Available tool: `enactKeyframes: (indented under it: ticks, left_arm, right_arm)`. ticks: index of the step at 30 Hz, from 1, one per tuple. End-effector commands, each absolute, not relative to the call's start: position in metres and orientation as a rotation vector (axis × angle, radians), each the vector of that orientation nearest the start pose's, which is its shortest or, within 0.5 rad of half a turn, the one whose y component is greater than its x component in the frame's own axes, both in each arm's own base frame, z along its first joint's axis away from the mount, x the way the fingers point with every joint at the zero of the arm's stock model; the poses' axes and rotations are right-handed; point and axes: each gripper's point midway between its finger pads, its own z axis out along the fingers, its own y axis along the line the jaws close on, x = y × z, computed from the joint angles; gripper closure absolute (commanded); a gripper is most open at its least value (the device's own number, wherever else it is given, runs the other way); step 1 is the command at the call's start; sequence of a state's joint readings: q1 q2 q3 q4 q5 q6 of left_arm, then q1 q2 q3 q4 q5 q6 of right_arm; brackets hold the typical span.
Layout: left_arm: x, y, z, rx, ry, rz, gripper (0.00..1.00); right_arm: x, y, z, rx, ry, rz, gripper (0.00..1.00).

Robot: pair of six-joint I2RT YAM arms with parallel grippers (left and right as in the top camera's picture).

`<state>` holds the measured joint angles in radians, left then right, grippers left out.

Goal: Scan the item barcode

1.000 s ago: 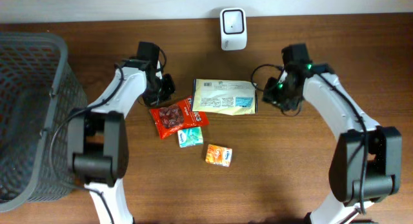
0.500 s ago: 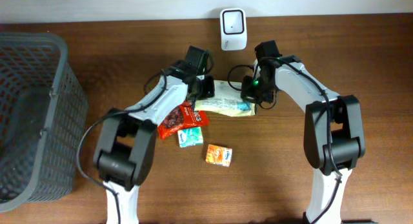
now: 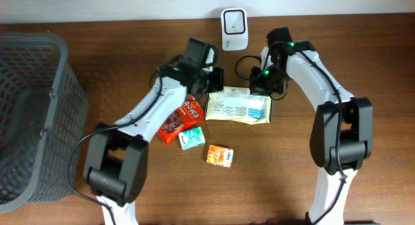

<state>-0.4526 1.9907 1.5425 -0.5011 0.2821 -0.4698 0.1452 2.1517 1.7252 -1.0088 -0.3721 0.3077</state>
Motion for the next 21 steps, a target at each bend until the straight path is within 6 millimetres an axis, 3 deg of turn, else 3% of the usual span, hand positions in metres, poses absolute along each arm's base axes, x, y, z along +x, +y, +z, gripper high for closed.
enactKeyframes:
  ticks: [1, 4, 5, 6, 9, 10, 12, 15, 16, 18, 20, 21]
  left_arm:
    - [0.419, -0.297, 0.047, 0.142, 2.762, -0.772, 1.0]
    - [0.412, -0.3, 0.009, 0.146, 2.829, -0.735, 1.0]
    - [0.416, -0.287, 0.003, 0.112, 2.845, -0.65, 1.0]
    - [0.421, -0.259, -0.005, 0.05, 2.865, -0.47, 1.0]
    - [0.42, -0.22, -0.01, -0.051, 2.926, -0.359, 1.0]
    - [0.422, -0.212, -0.008, -0.083, 2.926, -0.335, 1.0]
    - [0.431, -0.181, 0.011, -0.206, 2.879, -0.199, 1.0]
    - [0.443, -0.173, 0.068, -0.2, 2.753, -0.221, 1.0]
    - [0.443, -0.178, 0.083, -0.192, 2.729, -0.268, 1.0]
    - [0.435, -0.194, 0.084, -0.162, 2.76, -0.4, 1.0]
    - [0.431, -0.203, 0.085, -0.139, 2.771, -0.445, 1.0]
    - [0.428, -0.208, 0.085, -0.123, 2.775, -0.447, 1.0]
  right_arm:
    - [0.436, 0.098, 0.063, 0.279, 3.01, 0.577, 0.96]
    - [0.426, 0.089, 0.061, 0.322, 3.051, 0.57, 0.96]
    - [0.423, 0.091, 0.057, 0.317, 3.064, 0.569, 0.96]
    - [0.414, 0.098, 0.047, 0.299, 3.092, 0.568, 0.96]
    - [0.395, 0.125, 0.011, 0.189, 3.115, 0.562, 0.96]
    - [0.392, 0.124, 0.005, 0.196, 3.123, 0.511, 0.96]
    - [0.393, 0.09, -0.003, 0.277, 3.127, 0.183, 0.96]
    - [0.407, 0.078, 0.029, 0.32, 3.114, 0.158, 0.96]
    - [0.415, 0.086, 0.061, 0.269, 3.11, 0.222, 0.96]
    - [0.413, 0.123, 0.084, 0.102, 3.108, 0.5, 0.92]
    - [0.4, 0.134, 0.076, 0.074, 3.15, 0.52, 0.9]
    - [0.384, 0.148, 0.062, 0.039, 3.196, 0.561, 0.91]
